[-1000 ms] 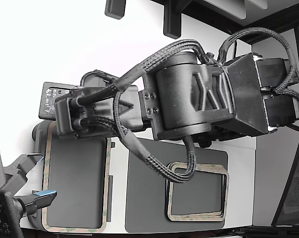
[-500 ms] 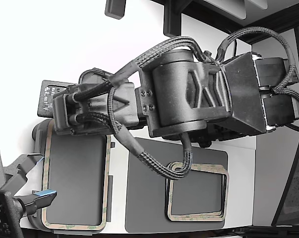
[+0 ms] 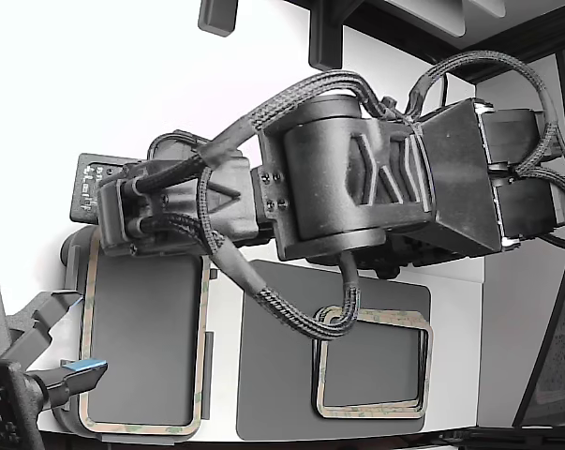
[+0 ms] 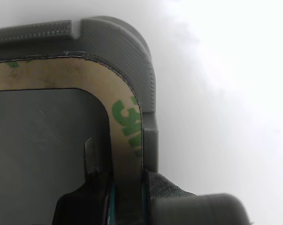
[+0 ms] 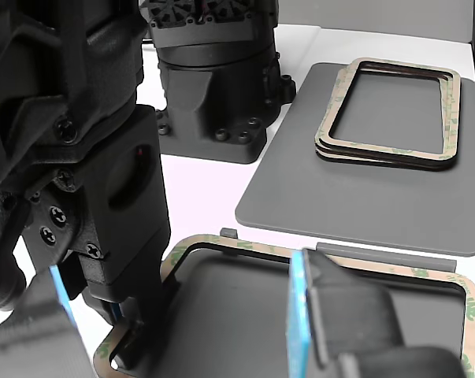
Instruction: Move top rectangular frame to the holder.
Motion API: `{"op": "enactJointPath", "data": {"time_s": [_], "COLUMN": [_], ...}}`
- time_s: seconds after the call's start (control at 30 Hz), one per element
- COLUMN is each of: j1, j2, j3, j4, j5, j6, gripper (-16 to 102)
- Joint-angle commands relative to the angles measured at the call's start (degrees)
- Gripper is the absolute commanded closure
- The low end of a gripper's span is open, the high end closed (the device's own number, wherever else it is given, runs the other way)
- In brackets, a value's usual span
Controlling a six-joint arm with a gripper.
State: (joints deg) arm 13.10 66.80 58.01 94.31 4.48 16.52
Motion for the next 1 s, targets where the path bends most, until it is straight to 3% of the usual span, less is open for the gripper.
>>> {"op": "enactJointPath", "data": {"time_s": [0.0, 0.97], "j1": [-0.7, 0.0], "j2": [1.14, -0.35], "j3": [-1.32, -2.29], "j4": [0.44, 0.44], "j5": [-0.18, 0.09], "j6": [-0.18, 0.44], "gripper": [97, 97]}}
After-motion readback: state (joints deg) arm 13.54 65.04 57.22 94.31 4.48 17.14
